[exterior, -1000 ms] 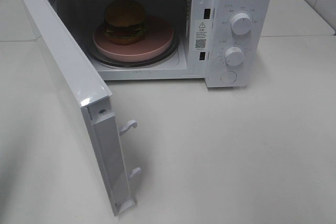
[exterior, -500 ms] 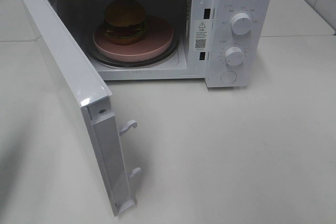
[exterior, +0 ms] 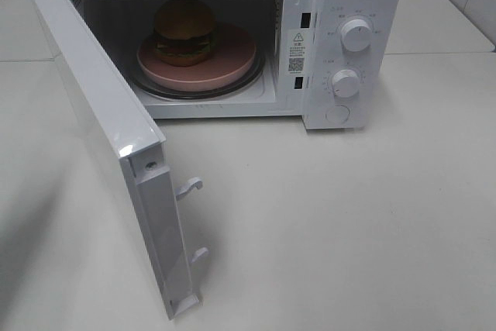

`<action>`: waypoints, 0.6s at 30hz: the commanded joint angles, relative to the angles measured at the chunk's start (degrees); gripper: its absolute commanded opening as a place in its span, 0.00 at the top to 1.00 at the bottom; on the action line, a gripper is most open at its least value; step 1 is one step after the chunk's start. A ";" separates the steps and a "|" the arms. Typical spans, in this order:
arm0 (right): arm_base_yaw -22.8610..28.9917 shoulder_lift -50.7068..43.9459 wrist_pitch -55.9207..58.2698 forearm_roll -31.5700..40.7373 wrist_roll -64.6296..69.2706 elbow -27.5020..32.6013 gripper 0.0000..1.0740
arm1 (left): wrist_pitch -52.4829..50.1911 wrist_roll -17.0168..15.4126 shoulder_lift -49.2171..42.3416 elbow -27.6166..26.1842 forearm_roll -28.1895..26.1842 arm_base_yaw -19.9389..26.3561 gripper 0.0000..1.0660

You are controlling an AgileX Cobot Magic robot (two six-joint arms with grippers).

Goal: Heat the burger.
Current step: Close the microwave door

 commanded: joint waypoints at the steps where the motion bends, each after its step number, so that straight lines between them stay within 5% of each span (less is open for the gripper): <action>1: -0.34 -2.01 -0.29 -0.06 0.23 0.00 0.29 | -6.82 -2.23 5.33 0.06 4.13 0.17 1.00; 7: -0.34 -2.01 -0.29 -0.06 0.23 0.00 0.29 | -11.40 -2.75 10.89 -0.06 6.93 0.17 1.00; 10: -0.34 -2.01 -0.29 -0.06 0.23 0.00 0.29 | -12.26 -3.50 14.27 -2.35 12.43 0.17 1.00; 15: -0.34 -2.01 -0.29 -0.06 0.23 0.00 0.29 | -12.89 -8.25 17.88 -4.87 15.64 0.17 1.00; 18: -0.34 -2.01 -0.29 -0.06 0.23 0.00 0.29 | -13.18 -8.48 18.28 -5.04 15.93 0.11 1.00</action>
